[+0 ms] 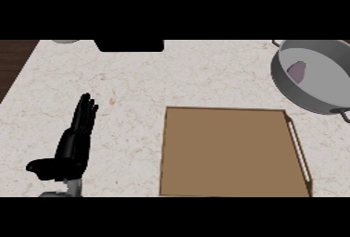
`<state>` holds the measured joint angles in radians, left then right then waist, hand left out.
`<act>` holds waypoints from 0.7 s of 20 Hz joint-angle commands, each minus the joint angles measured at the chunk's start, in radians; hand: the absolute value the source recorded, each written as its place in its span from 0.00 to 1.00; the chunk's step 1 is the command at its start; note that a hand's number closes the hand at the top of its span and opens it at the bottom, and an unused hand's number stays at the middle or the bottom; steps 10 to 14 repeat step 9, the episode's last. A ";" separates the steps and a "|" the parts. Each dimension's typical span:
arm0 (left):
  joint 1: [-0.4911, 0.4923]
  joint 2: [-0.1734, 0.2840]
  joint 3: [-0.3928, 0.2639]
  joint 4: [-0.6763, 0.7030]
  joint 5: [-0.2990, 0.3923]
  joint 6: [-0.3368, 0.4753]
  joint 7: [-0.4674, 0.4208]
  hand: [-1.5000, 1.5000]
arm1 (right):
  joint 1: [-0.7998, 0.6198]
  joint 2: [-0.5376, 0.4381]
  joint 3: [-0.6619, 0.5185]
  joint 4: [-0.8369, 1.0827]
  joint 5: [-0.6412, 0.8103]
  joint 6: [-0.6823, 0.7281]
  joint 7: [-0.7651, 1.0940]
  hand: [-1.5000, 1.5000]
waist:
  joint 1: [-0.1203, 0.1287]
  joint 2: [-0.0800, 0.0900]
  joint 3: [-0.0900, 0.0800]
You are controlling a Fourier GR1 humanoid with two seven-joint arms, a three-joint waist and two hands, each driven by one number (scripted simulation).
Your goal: Pick the eggplant from the tray and place it in the pot
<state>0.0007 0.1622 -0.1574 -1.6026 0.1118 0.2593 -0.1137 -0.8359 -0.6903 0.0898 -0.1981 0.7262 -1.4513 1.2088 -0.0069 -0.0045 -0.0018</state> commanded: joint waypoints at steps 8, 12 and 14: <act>0.032 0.006 0.037 0.006 0.017 0.001 -0.009 0.50 | 0.173 -0.005 -0.223 -0.163 0.183 -0.047 0.019 0.00 | -0.047 -0.011 -0.002; 0.032 -0.022 0.001 0.003 -0.019 0.025 -0.028 0.50 | 0.136 -0.004 -0.250 -0.147 0.212 -0.047 0.020 0.00 | -0.036 -0.010 -0.004; 0.032 -0.022 0.001 0.003 -0.019 0.025 -0.028 0.50 | 0.136 -0.004 -0.250 -0.147 0.212 -0.047 0.020 0.00 | -0.036 -0.010 -0.004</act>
